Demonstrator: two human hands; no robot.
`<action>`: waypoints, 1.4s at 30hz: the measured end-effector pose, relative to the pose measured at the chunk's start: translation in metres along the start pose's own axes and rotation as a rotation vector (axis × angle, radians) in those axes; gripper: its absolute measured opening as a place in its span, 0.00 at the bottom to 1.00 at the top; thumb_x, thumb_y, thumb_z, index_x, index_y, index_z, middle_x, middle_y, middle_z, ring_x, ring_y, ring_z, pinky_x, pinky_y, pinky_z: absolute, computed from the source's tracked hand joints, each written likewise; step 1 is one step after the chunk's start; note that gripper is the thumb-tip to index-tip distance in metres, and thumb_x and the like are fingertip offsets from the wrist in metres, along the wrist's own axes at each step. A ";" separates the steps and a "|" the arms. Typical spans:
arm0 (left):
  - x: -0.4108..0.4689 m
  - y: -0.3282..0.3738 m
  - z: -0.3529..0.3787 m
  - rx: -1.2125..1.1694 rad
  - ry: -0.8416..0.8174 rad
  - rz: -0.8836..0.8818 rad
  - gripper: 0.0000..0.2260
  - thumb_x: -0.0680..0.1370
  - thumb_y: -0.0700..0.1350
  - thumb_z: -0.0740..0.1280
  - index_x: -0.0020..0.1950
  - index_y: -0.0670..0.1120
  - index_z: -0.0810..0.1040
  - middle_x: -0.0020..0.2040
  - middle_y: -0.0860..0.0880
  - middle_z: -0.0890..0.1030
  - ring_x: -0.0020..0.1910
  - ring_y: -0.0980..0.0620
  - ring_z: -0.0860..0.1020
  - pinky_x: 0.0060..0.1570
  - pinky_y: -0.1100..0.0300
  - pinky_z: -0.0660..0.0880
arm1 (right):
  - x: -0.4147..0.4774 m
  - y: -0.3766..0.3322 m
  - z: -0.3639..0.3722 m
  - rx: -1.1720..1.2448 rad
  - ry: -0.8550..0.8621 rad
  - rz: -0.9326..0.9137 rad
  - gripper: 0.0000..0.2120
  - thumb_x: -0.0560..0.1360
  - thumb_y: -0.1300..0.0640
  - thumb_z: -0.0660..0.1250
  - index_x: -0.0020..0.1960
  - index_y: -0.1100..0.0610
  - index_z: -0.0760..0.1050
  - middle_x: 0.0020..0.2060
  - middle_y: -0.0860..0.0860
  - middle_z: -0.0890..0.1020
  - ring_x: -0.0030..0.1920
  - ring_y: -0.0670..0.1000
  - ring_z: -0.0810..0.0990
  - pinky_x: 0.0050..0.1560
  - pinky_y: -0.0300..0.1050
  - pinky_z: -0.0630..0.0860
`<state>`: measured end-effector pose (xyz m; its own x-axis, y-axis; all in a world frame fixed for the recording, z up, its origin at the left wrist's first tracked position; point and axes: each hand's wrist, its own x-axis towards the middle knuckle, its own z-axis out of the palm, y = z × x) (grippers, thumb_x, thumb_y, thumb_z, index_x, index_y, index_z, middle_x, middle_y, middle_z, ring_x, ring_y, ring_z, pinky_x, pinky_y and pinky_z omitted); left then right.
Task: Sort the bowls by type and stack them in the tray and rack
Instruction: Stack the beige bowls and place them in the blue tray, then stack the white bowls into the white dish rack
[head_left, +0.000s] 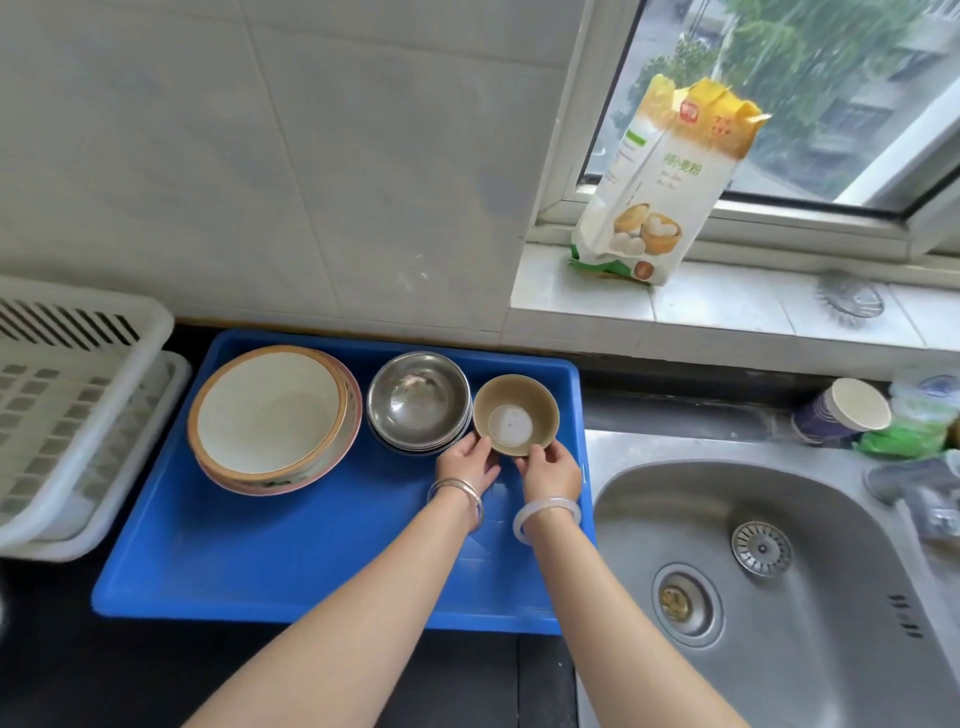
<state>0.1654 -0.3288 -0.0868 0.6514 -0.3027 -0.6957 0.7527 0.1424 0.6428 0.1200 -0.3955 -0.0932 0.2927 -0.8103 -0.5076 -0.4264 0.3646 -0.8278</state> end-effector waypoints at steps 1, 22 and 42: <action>0.002 0.000 0.000 0.011 0.002 0.004 0.15 0.79 0.36 0.58 0.65 0.40 0.73 0.41 0.50 0.77 0.52 0.48 0.74 0.56 0.58 0.71 | 0.000 -0.001 0.001 0.035 -0.007 0.016 0.15 0.77 0.64 0.59 0.62 0.62 0.75 0.55 0.57 0.82 0.39 0.47 0.80 0.43 0.36 0.76; -0.043 0.009 -0.050 0.850 0.092 0.241 0.15 0.77 0.45 0.62 0.62 0.44 0.76 0.60 0.45 0.80 0.59 0.46 0.78 0.59 0.58 0.72 | -0.046 -0.002 -0.029 -0.226 -0.211 -0.029 0.10 0.78 0.59 0.56 0.56 0.55 0.74 0.48 0.53 0.79 0.40 0.52 0.81 0.52 0.51 0.78; -0.224 0.026 -0.352 0.705 0.872 0.442 0.13 0.76 0.39 0.64 0.61 0.43 0.77 0.60 0.43 0.79 0.60 0.44 0.76 0.61 0.52 0.71 | -0.289 0.075 0.127 -0.829 -0.922 -0.391 0.13 0.77 0.51 0.56 0.54 0.53 0.77 0.49 0.54 0.83 0.48 0.56 0.81 0.55 0.55 0.78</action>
<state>0.0728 0.0744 -0.0275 0.8900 0.4194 -0.1789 0.4075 -0.5555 0.7248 0.1127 -0.0759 -0.0393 0.8528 -0.0646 -0.5182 -0.4814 -0.4817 -0.7322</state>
